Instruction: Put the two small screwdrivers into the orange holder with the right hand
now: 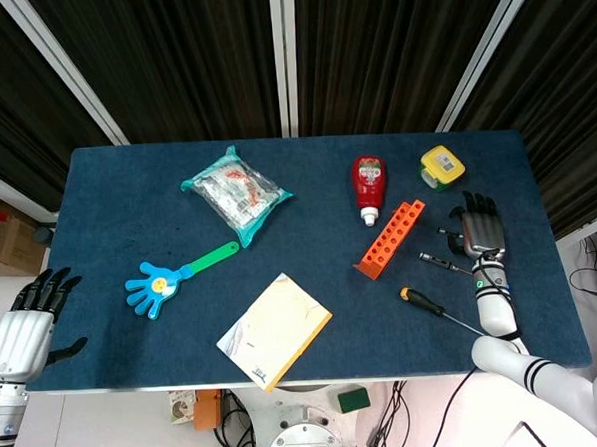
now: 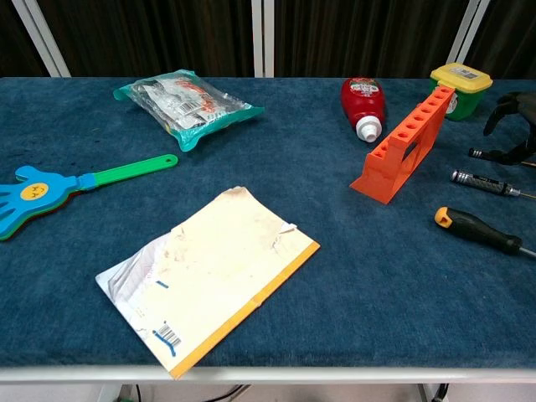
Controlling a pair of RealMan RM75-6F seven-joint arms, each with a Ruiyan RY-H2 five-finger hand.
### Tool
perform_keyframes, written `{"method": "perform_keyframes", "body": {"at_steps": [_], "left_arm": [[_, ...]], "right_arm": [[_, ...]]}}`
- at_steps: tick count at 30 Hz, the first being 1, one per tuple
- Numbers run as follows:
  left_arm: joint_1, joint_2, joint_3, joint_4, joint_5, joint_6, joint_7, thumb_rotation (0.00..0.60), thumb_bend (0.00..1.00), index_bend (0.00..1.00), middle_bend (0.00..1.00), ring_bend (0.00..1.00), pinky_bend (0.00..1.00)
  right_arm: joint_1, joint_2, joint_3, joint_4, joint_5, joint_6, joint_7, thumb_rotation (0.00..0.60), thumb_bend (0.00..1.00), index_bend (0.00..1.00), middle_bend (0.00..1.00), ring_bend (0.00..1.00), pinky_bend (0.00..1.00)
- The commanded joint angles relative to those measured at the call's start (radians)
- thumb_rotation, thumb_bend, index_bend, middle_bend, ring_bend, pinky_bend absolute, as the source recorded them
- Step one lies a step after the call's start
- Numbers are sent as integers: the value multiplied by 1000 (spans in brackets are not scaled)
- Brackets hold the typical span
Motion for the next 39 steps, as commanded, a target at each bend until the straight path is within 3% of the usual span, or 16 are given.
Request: {"method": "perform_keyframes", "body": {"at_steps": [1,30,39], "left_arm": [[0,-1,0,0,-1,-1,2,600,53,153,84,41,181],[-4,-5,4,-4,2,-5,23,600,53,153,84,41,182],[-2,-8,2,-3,1,0,25,600,53,154,84,41,181]], "right_arm": [[-1,0,-1,0,-5,0,2,600,397,372,36,0,0],[22,-52,13,57,23,-22,-31,600,403,444,34,0,0],[28,-66,17,78,35,-28,-49,600,446,482,37,0,0]]}}
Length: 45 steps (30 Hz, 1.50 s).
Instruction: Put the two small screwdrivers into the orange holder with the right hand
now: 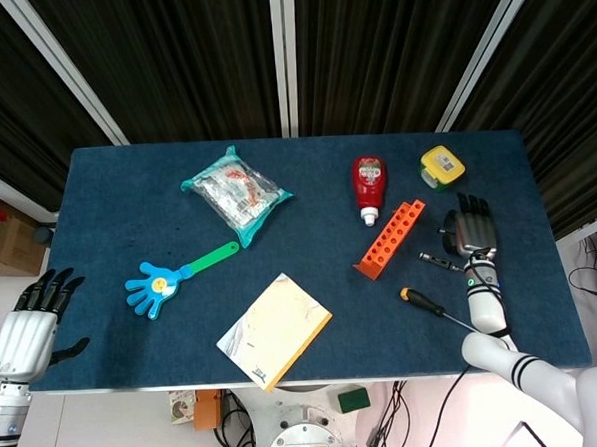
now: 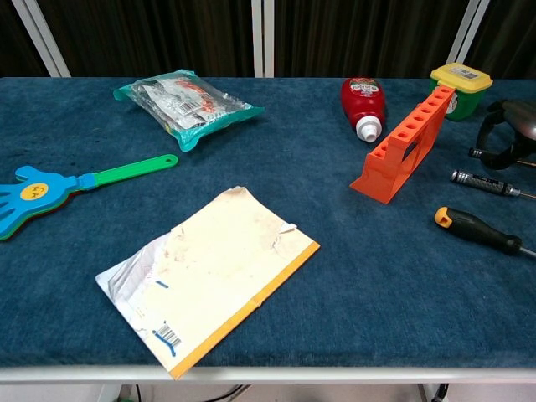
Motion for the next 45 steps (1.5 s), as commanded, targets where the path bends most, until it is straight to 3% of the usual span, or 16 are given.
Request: {"method": "perform_keyframes", "body": {"at_steps": [1,7,18,23,31,36,45], "left_arm": [[0,0,0,0,-1,0,0,600,53,154,84,41,181],[-1,-1,-2,-1,-6,-4,2,600,53,154,84,41,182],[-3,-1,-3,-3,-12,-10,5,600,53,154,84,41,182],[-2,0,-3,-3,-13,-9,4,600,52,154,85,41,182],[-5,-1,-1,-4,-12,-15,6,600,53,154,84,41,182],[-6,-2,-1,-6,-14,-18,11,600,52,154,84,41,181],[-2,-5,-1,-12,-23,-16,30,600,53,154,84,41,182]], "right_arm": [[2,-3,2,6,7,-3,-8,600,447,483,37,0,0],[3,-5,3,10,17,-8,-23,600,448,487,36,0,0],[-11,14,9,-25,-17,30,14,600,467,581,65,0,0],[-52,100,17,-186,-97,110,105,600,467,589,69,0,0],[-146,314,47,-555,-246,255,275,600,467,620,104,0,0],[-182,368,64,-660,-379,317,517,600,467,642,105,0,0],[-157,301,17,-528,-516,263,1009,600,464,661,119,0,0]]}}
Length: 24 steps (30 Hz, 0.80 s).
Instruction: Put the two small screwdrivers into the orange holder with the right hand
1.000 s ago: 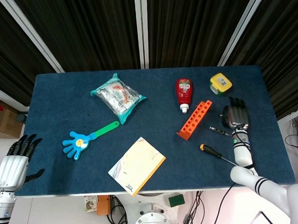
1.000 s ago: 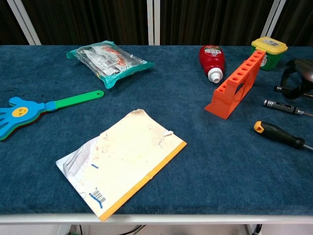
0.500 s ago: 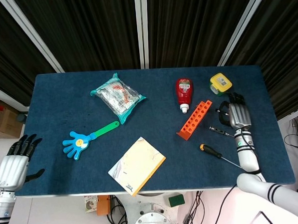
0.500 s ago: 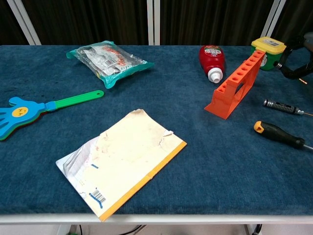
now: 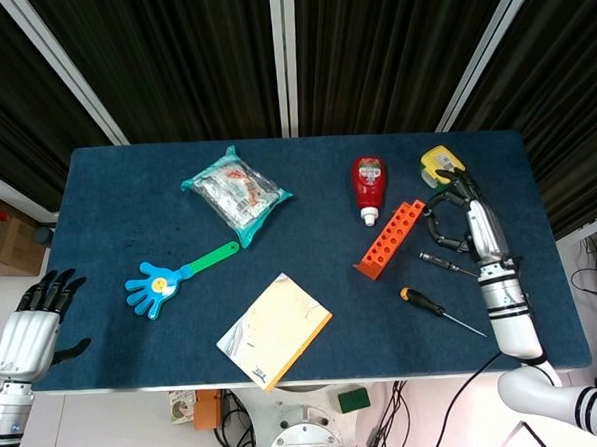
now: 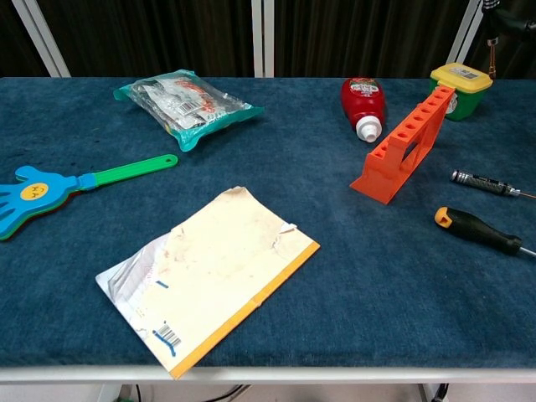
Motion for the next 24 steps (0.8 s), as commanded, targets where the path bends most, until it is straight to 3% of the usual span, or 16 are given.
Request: {"method": "perform_keyframes", "body": {"at_steps": [1,9,24], "left_arm": [[2,0,-1,-3,-5,0,4,600,53,154,84,41,182],[3,2,1,-2,1,3,-2,600,53,154,84,41,182],[-1,2,-2,1,-7,-6,-6,600,53,154,84,41,182]], "right_arm": [[5,-45,-20,88,-87,-11,281,600,463,662,120,0,0],[25,-105,-1,176,-31,-54,465,600,468,668,128,0,0],[68,-155,32,295,23,-106,497,600,466,676,128,0,0]]}}
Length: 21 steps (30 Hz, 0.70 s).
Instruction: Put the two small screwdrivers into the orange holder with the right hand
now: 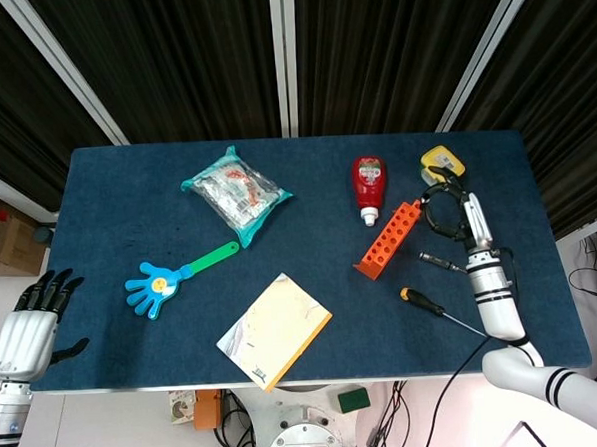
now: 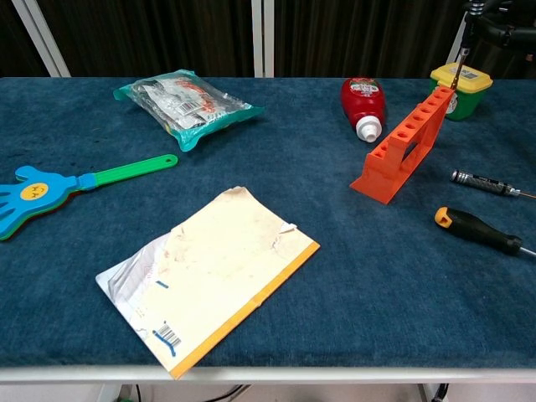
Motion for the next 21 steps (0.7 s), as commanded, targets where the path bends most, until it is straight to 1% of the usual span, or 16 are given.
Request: {"method": "perform_keyframes", "body": {"at_steps": [1,12,21], "left_arm": [[0,-1,0,0,-1,-1,1,600,53,154,84,41,182],[-2,-2,-3,1,-7,-3,1,600,53,154,85,41,182],[-2,0,-3,2,-8,-5,-3,600,53,154,84,41,182]], "right_arm": [[9,-11,8,22,7,-8,15,600,465,676,128,0,0],[50,-67,19,137,29,-63,56,600,466,676,128,0,0],[64,-83,14,162,14,-70,78,600,463,676,128,0,0]]}}
